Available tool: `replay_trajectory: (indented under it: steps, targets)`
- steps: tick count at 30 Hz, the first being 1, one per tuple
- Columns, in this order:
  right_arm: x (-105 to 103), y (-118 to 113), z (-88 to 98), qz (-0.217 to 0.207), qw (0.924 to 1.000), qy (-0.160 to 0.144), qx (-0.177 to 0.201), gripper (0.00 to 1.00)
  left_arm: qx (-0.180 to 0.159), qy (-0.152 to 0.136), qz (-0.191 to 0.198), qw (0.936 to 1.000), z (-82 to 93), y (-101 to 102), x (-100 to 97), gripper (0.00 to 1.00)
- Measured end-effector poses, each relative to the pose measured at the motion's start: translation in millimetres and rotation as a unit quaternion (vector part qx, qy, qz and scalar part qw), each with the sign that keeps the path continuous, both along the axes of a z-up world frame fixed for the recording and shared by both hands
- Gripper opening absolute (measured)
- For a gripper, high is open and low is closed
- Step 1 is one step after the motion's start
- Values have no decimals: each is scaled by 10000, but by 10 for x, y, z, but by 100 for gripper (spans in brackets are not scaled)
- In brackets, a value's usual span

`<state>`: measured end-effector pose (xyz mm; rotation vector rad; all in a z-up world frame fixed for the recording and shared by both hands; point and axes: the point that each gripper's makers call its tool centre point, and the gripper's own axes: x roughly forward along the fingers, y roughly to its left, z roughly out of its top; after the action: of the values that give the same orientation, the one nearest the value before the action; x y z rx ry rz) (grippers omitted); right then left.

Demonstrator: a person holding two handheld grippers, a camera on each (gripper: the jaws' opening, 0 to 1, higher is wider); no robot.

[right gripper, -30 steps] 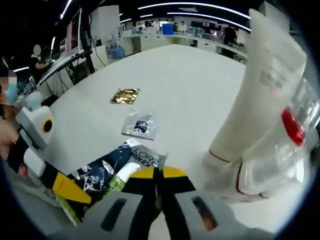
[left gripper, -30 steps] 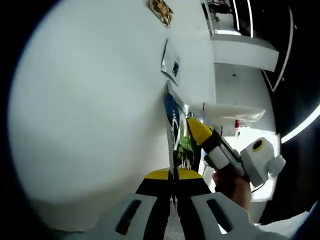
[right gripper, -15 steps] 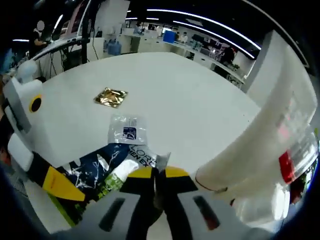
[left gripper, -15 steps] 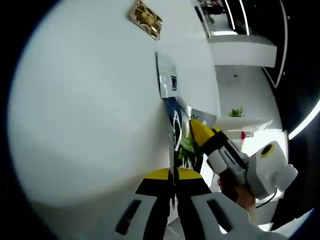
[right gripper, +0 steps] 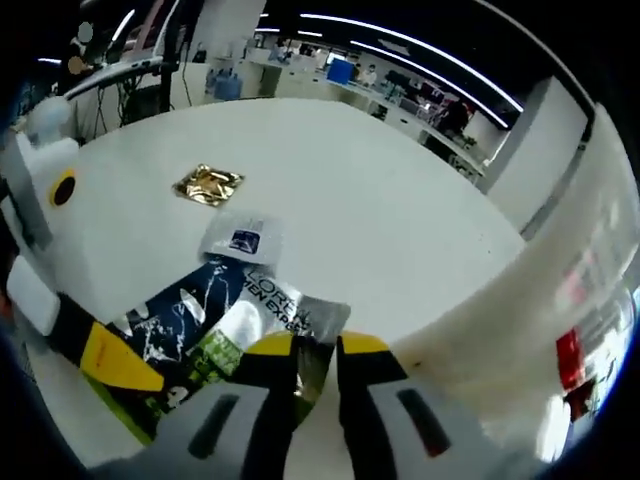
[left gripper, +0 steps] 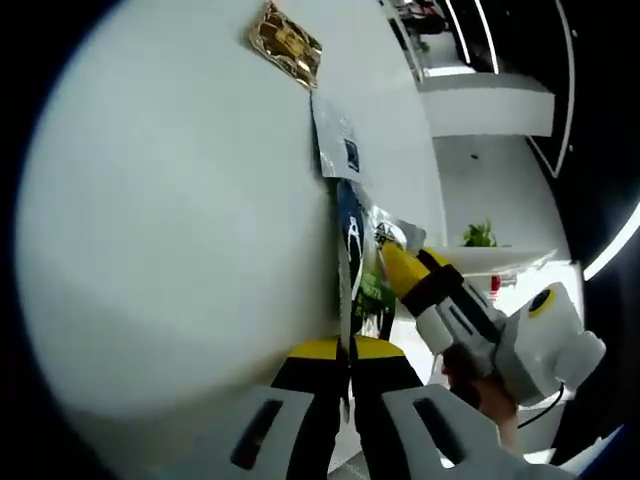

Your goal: Arrange the skincare products in the storage area until every visible bottle or jar stands upright without overlapping.

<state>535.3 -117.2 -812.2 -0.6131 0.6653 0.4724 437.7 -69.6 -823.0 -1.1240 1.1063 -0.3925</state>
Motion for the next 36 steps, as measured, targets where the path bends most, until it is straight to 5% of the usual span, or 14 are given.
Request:
replay_trajectory:
  steps: [10, 24, 30, 36]
  targets:
    - [-28, 27, 172, 394, 9985, -273, -252, 16, 168, -246, -581, 9979, -25, -24, -34, 0]
    - [-125, 98, -47, 61, 9974, 521, 499, 17, 134, -166, -452, 9988, -57, -19, -14, 0]
    - [-208, 102, -30, -98, 9960, 596, 652, 20, 132, -172, -463, 9987, -57, -20, -4, 0]
    - [-296, 163, -125, -70, 9941, 681, 843, 10, 127, -170, -448, 9988, -59, -24, -2, 0]
